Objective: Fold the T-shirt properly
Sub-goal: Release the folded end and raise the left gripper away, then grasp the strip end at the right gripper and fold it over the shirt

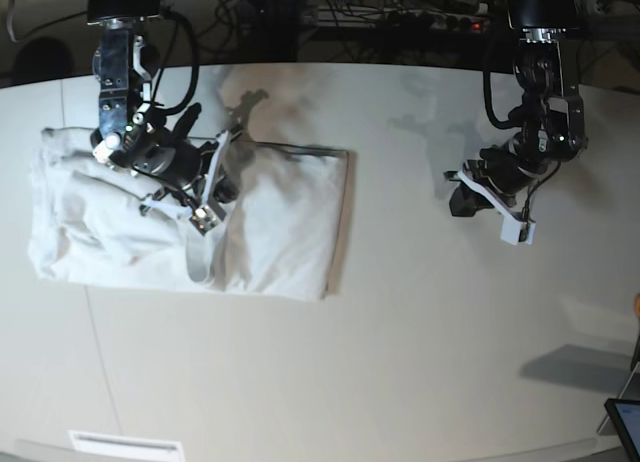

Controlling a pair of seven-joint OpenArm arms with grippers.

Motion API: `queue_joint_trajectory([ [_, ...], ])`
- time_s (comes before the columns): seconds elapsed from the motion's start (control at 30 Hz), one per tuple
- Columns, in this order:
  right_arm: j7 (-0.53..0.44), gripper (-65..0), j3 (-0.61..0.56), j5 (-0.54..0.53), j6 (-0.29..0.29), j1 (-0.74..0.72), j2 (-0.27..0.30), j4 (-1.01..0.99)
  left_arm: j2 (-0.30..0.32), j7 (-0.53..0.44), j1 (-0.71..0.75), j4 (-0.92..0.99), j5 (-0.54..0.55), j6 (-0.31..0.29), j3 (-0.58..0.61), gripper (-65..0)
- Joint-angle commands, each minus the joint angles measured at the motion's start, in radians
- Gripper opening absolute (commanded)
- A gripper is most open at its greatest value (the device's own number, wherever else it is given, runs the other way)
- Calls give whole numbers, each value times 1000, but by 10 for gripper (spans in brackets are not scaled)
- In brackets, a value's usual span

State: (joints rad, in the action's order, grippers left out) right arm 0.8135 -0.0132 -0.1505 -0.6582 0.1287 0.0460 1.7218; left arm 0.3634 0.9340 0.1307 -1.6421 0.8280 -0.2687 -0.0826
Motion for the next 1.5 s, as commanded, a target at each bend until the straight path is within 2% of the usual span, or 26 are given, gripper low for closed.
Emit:
queue_joint_trajectory([
  [0.0, -24, -634, 22, -14, -8, -13, -1, 13, 16, -20, -13, -14, 15, -8, -7, -650],
  [0.1, -24, -634, 63, -16, -8, -13, 25, 13, 18, -20, -13, -14, 15, -8, -9, -650],
  [0.37, -26, -634, 127, -18, -8, -13, 41, -22, 18, -20, -15, -14, 15, -8, -9, -650],
  [0.47, -26, -634, 127, -18, -40, -14, 36, 48, 18, -20, -15, -14, 15, -8, -9, -650],
  [0.57, -19, -634, 117, -19, -40, -14, 27, 159, 15, -20, -15, -14, 15, -8, -9, -650],
  [0.63, -16, -634, 86, -19, -40, -14, -2, 220, 15, -20, -15, -14, 15, -8, -9, -650],
  [0.8, 71, -634, -38, -18, -40, -42, -13, 221, 13, -20, -15, -14, 15, -8, -9, -650],
  [1.03, 80, -634, -136, -18, -35, -41, -62, 165, 13, -20, -13, -14, 15, -8, -7, -650],
  [1.2, 80, -634, -158, -18, 85, -7, -76, 146, 13, -20, -13, -13, 15, -8, -7, -650],
  [1.3, 74, -634, -155, -16, 214, 4, -73, 108, 13, -22, -13, -13, 15, -8, -9, -650],
  [1.47, 54, -634, -121, -14, 303, -4, -57, 50, 13, -23, -15, -13, 15, -8, -9, -650],
])
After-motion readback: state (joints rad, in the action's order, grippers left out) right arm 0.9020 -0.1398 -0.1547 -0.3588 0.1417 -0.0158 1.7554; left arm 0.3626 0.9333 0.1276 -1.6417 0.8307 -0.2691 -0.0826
